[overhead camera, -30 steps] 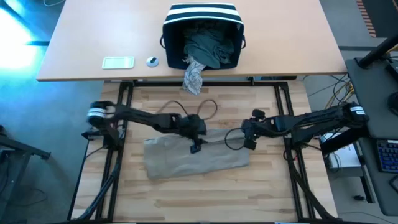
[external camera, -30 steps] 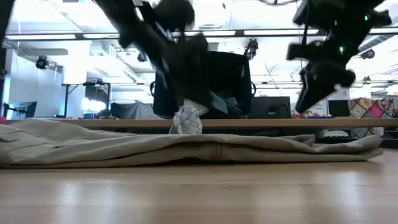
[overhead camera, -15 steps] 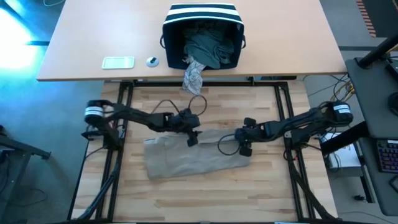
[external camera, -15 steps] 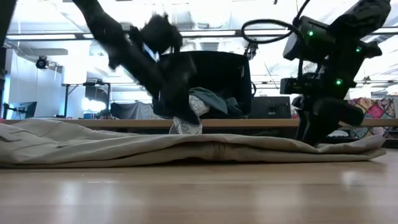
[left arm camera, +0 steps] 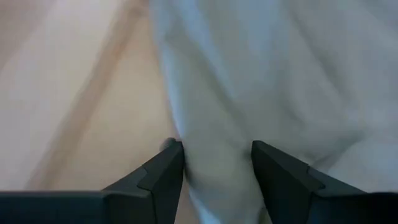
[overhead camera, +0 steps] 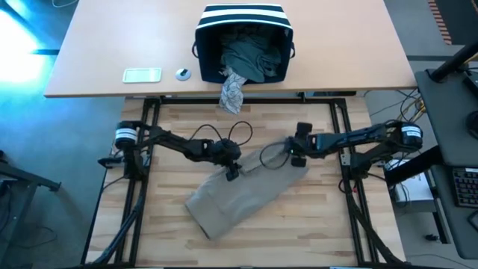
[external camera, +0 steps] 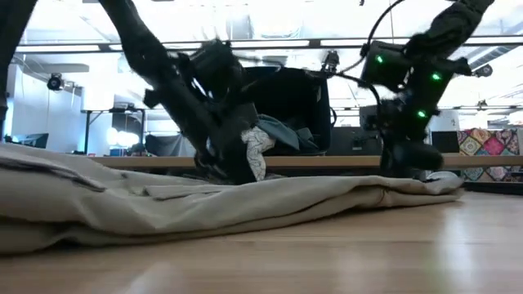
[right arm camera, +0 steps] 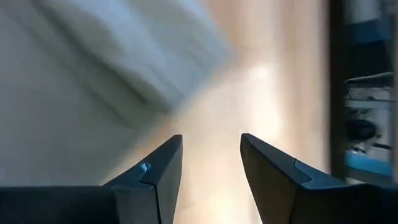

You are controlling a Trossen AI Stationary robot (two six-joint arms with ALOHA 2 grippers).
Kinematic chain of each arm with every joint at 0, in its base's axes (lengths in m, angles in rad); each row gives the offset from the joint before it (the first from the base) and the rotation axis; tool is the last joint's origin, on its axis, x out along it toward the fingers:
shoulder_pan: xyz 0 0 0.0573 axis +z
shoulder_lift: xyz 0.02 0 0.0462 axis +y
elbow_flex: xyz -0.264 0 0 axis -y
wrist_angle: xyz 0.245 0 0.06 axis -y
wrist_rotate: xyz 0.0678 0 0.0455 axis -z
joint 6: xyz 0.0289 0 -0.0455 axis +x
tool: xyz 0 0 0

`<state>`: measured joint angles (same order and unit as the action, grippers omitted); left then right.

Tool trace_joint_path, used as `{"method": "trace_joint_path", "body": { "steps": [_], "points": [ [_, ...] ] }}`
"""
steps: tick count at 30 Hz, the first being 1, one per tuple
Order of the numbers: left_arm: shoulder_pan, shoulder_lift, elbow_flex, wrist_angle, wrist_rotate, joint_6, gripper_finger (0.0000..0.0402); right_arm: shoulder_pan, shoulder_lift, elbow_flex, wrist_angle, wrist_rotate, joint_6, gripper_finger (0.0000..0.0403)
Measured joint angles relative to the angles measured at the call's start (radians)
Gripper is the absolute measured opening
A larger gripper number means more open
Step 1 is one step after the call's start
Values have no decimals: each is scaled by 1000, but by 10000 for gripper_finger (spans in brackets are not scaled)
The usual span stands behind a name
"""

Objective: Fold Laundry from Bin
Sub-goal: Fold the brown shorts from the blue laundry basket

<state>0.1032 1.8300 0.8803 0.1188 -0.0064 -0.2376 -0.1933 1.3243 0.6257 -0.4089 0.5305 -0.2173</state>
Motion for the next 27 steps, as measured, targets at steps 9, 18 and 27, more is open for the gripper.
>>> {"method": "trace_joint_path", "body": {
  "steps": [9, 18, 27],
  "points": [
    [-25, -299, 15, -61, -2, 87, 174, 15, -186, 27, 40, -212, 154, 145],
    [-67, -315, -50, -319, 27, 117, 174, 205, -110, -113, 253, -517, 414, 141],
    [-267, -294, -159, -297, 76, -109, 174, 62, 72, -57, 233, -303, 157, 146]
  ]
}}
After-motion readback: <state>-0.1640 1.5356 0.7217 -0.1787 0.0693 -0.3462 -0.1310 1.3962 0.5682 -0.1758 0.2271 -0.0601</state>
